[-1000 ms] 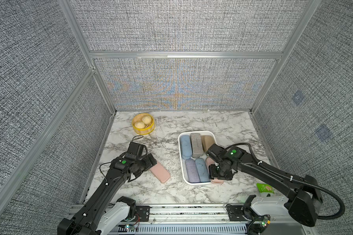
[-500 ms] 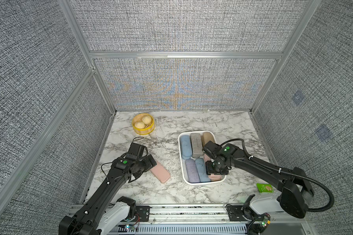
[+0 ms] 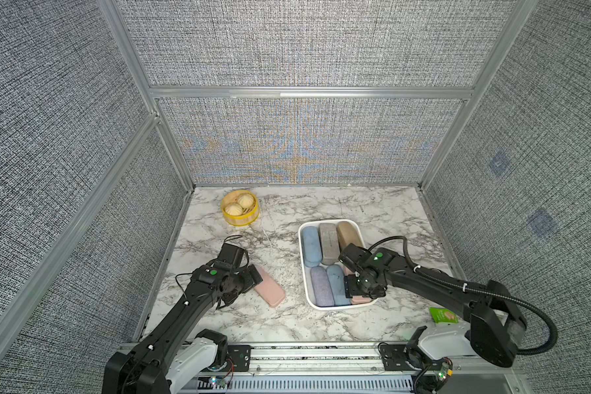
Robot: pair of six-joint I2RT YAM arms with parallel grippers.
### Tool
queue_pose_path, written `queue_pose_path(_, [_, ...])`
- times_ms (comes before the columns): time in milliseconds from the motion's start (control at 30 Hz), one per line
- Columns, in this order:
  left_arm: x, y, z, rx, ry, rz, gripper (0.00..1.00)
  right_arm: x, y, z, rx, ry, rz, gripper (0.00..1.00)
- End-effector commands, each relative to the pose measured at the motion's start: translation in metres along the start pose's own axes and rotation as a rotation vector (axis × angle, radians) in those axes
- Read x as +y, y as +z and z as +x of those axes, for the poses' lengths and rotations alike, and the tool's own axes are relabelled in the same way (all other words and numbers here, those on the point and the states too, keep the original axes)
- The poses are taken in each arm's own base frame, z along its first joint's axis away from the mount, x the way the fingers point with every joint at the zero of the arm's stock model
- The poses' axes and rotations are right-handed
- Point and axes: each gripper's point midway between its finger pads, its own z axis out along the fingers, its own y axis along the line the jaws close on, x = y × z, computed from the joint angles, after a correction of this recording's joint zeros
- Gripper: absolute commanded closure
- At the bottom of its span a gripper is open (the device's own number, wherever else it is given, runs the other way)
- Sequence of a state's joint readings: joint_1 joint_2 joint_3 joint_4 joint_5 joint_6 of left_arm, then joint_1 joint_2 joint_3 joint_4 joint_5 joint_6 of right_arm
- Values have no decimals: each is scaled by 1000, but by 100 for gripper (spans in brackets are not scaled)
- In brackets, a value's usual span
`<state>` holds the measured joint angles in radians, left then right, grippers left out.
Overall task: Put the glasses cases into the storage boxes
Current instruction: Place the glasses case in the storage box, then pick up the glasses case at the center of the board.
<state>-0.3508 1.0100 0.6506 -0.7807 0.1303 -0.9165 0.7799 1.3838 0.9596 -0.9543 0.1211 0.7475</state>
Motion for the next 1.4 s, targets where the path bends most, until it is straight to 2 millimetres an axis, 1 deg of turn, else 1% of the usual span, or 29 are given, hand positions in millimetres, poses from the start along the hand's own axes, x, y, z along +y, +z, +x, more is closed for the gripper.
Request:
queue_pose_path(0, [-6, 5, -2, 0, 4, 27, 2, -11, -12, 2, -11, 16, 48, 18])
queue_pose_path(33, [-8, 7, -1, 9, 4, 34, 1, -7, -24, -5, -38, 21, 31, 17])
queue_pose_path(133, [-14, 14, 2, 32, 8, 42, 1, -13, -41, -7, -73, 26, 45, 16])
queue_pose_path(233, [-20, 20, 6, 46, 16, 32, 1, -12, -62, -6, -120, 26, 35, 15])
queue_pose_path(367, [-28, 26, 3, 35, 24, 7, 1, -1, -89, -4, -180, 4, -24, 15])
queue_pose_path(467, [-33, 30, -2, 30, 21, -8, 1, 9, -100, -2, -215, -22, -42, 16])
queue_pose_path(600, [-39, 36, -5, 41, 15, -33, 1, 20, -104, 2, -224, -42, -51, 16])
queue_pose_path(733, [-38, 45, -5, 61, 11, -68, 10, 29, -101, 4, -233, -46, -64, 16])
queue_pose_path(833, [-35, 49, -8, 65, 11, -113, 12, 32, -99, 8, -225, -47, -69, 16])
queue_pose_path(1033, [-42, 61, -8, 73, 25, -132, 12, 30, -97, 14, -221, -51, -79, 16])
queue_pose_path(1200, [-42, 70, -5, 92, 34, -170, 6, 32, -98, 15, -228, -55, -93, 16])
queue_pose_path(1300, [-40, 73, -1, 100, 36, -188, 7, 33, -99, 14, -232, -53, -98, 16])
queue_pose_path(1367, [-38, 76, 1, 103, 31, -192, 9, 34, -101, 13, -238, -59, -103, 18])
